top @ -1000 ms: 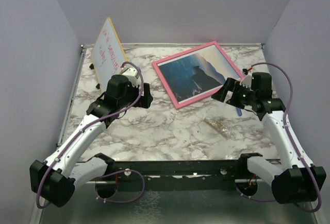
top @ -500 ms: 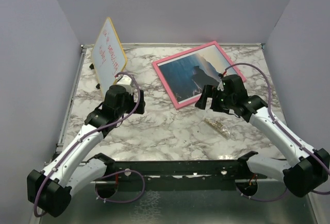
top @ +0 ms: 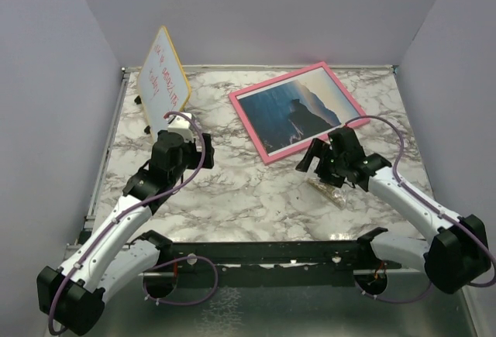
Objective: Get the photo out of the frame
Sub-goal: Adjust the distractor at the center of the board.
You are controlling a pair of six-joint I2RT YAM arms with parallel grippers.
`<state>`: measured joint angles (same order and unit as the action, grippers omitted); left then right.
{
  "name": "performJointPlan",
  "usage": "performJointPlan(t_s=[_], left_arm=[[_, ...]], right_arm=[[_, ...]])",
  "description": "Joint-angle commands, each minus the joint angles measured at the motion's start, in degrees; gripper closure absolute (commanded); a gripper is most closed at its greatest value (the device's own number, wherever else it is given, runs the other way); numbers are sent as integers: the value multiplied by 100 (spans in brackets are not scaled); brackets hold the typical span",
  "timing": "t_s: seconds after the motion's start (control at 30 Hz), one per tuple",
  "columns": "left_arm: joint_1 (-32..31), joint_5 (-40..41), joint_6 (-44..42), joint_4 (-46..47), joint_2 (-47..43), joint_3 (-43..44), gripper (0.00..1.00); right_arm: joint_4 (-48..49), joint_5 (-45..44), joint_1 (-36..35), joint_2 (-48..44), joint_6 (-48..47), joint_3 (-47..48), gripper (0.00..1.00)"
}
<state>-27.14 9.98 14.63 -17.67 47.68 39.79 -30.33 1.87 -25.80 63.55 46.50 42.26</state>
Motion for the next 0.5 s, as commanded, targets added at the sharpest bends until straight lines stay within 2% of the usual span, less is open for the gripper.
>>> performJointPlan(t_s=[0.0,0.23,0.4,0.47], left_arm=[[-18,428,-203,140,-126,-62,1],[-18,557,-307,153,-156,-112,1],[-15,496,-324,120,-31,-85,1],[-20,504,-315,116,-5,-81,1]], right_arm=[[232,322,-13,466,172,12,0],[522,585,-29,1072,224,193,0],[38,99,-30,1274,380,264,0],[-280,-439,-17,1306,606,159,0]])
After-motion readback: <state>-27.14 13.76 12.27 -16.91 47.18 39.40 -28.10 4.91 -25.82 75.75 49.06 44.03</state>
